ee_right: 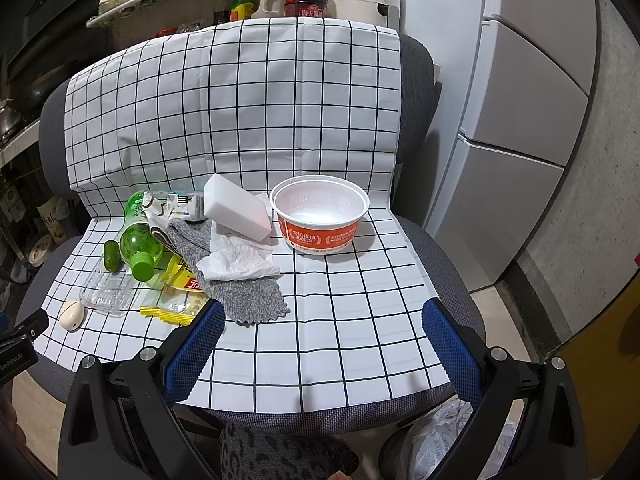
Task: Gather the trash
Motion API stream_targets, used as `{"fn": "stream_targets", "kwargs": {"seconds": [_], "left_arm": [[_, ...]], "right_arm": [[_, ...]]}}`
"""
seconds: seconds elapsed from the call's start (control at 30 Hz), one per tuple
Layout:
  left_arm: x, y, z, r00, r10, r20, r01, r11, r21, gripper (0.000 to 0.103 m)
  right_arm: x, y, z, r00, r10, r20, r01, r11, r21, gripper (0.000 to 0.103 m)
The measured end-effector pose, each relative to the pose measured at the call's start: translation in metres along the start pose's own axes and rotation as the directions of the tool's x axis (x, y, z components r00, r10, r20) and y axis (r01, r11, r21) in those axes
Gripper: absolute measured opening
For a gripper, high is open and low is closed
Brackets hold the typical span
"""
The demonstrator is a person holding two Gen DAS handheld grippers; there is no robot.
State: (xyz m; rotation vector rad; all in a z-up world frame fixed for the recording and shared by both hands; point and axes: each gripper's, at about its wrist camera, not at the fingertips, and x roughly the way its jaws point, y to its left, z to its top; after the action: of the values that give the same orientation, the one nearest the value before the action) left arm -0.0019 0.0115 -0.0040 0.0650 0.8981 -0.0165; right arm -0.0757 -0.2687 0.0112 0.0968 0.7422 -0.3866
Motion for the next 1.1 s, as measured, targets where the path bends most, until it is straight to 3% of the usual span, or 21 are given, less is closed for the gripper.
{"fn": "stream_targets", "kwargs": {"seconds": [1.1], "left_arm": [[0.0013,0.002,-0.0002,1.0,0.002,-0.004,-0.002,1.0,-0.002,0.097]], "right_arm": [[-0.0002,-0.0012,0.0001,1.0,0.001,-0.001,-0.001,1.0,0.002,0.097]]}}
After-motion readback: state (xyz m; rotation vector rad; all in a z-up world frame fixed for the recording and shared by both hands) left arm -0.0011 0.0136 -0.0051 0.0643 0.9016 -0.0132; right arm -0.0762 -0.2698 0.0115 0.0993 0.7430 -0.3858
